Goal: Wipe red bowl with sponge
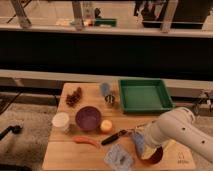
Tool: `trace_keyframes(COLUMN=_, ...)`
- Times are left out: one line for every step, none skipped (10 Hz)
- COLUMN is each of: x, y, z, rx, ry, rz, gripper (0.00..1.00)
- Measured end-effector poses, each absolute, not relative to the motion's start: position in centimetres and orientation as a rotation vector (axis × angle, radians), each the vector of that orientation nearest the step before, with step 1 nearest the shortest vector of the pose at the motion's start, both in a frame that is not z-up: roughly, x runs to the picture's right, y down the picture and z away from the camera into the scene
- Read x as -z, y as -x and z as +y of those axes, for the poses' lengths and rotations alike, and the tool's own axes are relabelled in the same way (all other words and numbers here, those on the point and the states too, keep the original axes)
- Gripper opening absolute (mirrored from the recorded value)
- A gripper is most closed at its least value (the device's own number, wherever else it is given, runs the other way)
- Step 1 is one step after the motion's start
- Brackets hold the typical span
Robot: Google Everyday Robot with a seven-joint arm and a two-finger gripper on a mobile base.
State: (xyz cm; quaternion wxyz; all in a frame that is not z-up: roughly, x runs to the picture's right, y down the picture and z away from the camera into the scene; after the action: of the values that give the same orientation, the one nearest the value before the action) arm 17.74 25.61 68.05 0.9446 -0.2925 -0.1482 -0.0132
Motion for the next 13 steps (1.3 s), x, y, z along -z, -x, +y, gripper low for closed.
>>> trace_keyframes(x=-68.2, y=-18.3, z=26.1, rx=0.015, ry=0.603, rz=-0.296, gripper=0.00)
trace_keyframes(x=-68.4, y=-18.7, z=26.4, rx=0.005, ry=0.608, rz=-0.292, gripper=0.00)
trace_keyframes(x=-68.5, y=-19.1, z=26.6, rx=-0.007, ry=0.613, rz=-0.290, gripper=0.00)
trace_keyframes(x=-68.7, y=-19.4, z=26.9, rx=-0.014, ry=0.620, rz=-0.288, gripper=0.00)
trace_keyframes(x=-68.8, y=-19.5, z=27.1, rx=-0.016, ry=0.627, rz=-0.288, gripper=0.00)
trace_keyframes(x=-68.8, y=-19.6, z=27.3, rx=-0.017, ry=0.633, rz=-0.286, gripper=0.00)
trace_keyframes(x=-68.9, y=-19.7, z=27.4, rx=-0.019, ry=0.635, rz=-0.284, gripper=0.00)
trace_keyframes(x=-69.0, y=-19.8, z=27.7, rx=-0.020, ry=0.638, rz=-0.278, gripper=0.00)
trace_keyframes(x=-69.1, y=-19.8, z=27.9, rx=-0.019, ry=0.641, rz=-0.270, gripper=0.00)
trace_keyframes(x=-69.2, y=-19.8, z=28.0, rx=-0.017, ry=0.643, rz=-0.266, gripper=0.00)
trace_keyframes(x=-69.4, y=-19.8, z=28.1, rx=-0.015, ry=0.646, rz=-0.259, gripper=0.00)
trace_keyframes(x=-69.4, y=-19.9, z=28.2, rx=-0.014, ry=0.648, rz=-0.254, gripper=0.00)
trace_keyframes(x=-69.5, y=-20.0, z=28.4, rx=-0.014, ry=0.651, rz=-0.247, gripper=0.00)
